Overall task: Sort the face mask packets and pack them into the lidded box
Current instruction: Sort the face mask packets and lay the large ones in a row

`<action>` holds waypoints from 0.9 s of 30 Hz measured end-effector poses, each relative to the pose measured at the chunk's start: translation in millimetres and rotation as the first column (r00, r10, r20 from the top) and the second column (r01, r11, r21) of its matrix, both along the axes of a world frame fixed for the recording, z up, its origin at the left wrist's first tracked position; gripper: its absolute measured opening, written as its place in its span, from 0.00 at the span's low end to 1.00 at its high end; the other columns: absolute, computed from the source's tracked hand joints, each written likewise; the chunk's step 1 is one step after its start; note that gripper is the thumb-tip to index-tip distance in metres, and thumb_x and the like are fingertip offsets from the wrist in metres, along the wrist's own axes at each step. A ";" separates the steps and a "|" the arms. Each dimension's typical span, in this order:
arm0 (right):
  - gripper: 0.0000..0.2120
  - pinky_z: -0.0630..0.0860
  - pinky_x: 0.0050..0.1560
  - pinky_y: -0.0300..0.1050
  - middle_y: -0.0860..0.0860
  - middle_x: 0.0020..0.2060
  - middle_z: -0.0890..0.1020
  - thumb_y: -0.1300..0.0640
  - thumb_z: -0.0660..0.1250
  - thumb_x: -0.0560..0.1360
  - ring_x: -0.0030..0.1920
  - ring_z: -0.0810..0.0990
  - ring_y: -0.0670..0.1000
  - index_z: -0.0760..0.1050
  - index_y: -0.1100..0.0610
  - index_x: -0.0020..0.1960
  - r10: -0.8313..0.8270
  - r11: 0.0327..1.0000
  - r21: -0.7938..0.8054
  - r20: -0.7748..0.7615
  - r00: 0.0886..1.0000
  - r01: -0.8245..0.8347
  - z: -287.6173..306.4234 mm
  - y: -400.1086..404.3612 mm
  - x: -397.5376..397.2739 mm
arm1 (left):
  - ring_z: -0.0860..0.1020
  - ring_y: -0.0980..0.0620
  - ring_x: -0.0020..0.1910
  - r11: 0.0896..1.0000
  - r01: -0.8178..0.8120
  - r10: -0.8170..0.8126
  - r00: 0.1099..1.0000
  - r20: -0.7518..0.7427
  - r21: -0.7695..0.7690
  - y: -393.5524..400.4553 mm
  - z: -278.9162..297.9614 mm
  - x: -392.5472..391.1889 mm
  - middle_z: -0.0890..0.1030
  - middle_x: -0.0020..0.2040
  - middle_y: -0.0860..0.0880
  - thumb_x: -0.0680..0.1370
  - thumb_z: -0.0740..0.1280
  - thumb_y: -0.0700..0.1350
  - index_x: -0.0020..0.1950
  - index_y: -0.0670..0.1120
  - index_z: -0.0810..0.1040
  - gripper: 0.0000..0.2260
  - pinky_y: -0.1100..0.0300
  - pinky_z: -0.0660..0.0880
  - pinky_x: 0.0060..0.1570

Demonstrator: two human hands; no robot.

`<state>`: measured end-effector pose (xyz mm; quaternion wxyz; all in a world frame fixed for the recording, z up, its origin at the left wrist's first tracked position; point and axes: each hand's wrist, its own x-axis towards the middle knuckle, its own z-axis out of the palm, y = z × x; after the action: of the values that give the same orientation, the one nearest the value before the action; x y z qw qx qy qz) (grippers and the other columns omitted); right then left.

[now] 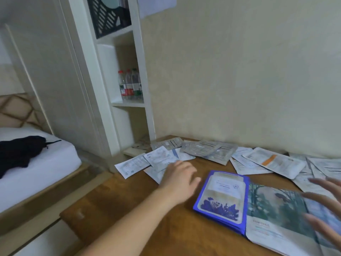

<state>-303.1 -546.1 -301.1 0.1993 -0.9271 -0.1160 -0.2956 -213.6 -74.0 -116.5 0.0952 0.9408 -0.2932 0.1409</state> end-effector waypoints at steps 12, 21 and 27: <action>0.25 0.57 0.75 0.45 0.48 0.75 0.63 0.45 0.58 0.80 0.75 0.60 0.49 0.64 0.52 0.74 0.038 0.936 -0.283 -0.508 0.861 -0.209 184.0 337.4 165.7 | 0.38 0.53 0.79 0.948 -0.196 0.274 0.903 -0.331 0.250 91.1 -40.3 78.0 0.41 0.80 0.58 0.78 0.47 0.70 0.79 0.60 0.43 0.33 0.34 0.34 0.72; 0.26 0.51 0.76 0.50 0.50 0.79 0.53 0.49 0.52 0.83 0.78 0.51 0.52 0.51 0.52 0.79 -0.032 0.915 -0.325 -0.648 0.761 -0.239 158.3 374.7 212.5 | 0.37 0.53 0.78 0.934 -0.249 0.333 0.865 -0.375 0.256 125.8 -42.8 80.8 0.40 0.79 0.60 0.72 0.49 0.77 0.79 0.61 0.43 0.40 0.35 0.33 0.71; 0.20 0.69 0.65 0.48 0.52 0.68 0.72 0.47 0.58 0.81 0.65 0.73 0.53 0.67 0.46 0.72 -0.112 0.885 -0.411 -0.644 0.757 -0.219 176.8 353.6 177.4 | 0.36 0.52 0.78 0.945 -0.245 0.317 0.851 -0.419 0.218 128.3 -43.1 90.6 0.39 0.80 0.59 0.69 0.54 0.77 0.79 0.60 0.43 0.44 0.35 0.31 0.71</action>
<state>-125.6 -192.4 -124.2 0.0091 -0.9871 -0.1338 0.0879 -123.0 54.3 -159.6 0.0646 0.9849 -0.1323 -0.0907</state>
